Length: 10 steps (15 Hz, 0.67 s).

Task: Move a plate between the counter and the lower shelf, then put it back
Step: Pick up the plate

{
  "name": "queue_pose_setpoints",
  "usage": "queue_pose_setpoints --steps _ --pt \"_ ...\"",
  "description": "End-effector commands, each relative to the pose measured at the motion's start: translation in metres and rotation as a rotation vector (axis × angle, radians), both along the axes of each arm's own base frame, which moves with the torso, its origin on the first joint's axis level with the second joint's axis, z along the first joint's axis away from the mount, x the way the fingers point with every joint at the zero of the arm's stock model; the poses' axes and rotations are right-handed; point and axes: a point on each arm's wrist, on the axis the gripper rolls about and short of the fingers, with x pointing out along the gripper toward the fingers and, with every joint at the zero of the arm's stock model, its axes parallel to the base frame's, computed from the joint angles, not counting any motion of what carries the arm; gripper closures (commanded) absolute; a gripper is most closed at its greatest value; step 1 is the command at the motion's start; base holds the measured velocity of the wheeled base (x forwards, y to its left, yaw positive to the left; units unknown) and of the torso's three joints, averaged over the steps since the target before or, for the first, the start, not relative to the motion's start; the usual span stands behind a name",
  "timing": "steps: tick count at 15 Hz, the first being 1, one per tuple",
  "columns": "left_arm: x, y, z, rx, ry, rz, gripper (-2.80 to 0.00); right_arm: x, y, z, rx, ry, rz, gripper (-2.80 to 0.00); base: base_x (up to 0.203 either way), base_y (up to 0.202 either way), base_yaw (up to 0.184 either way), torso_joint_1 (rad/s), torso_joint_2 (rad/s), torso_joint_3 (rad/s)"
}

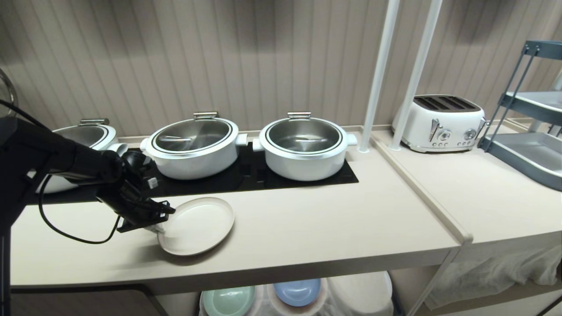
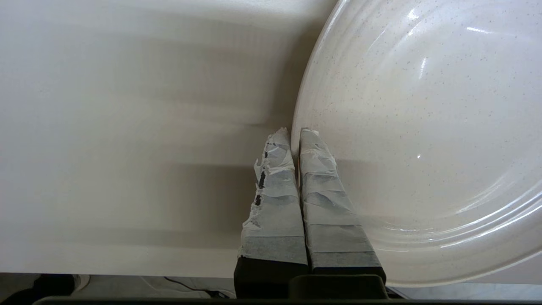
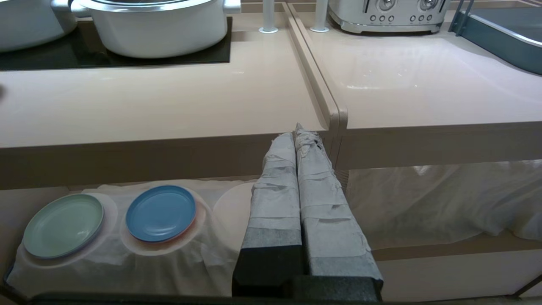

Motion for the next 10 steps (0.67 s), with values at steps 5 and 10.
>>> queue_pose_setpoints --steps 5,10 --pt "-0.008 0.003 0.012 -0.003 -0.014 0.02 0.0 0.0 0.0 0.0 0.001 0.001 0.0 0.0 0.0 0.0 0.0 0.0 0.0 0.0" --pt "-0.035 0.002 0.018 -0.024 0.02 0.041 0.0 0.0 0.0 0.0 0.0 0.001 0.0 0.0 0.0 0.0 0.0 0.0 0.0 0.0"
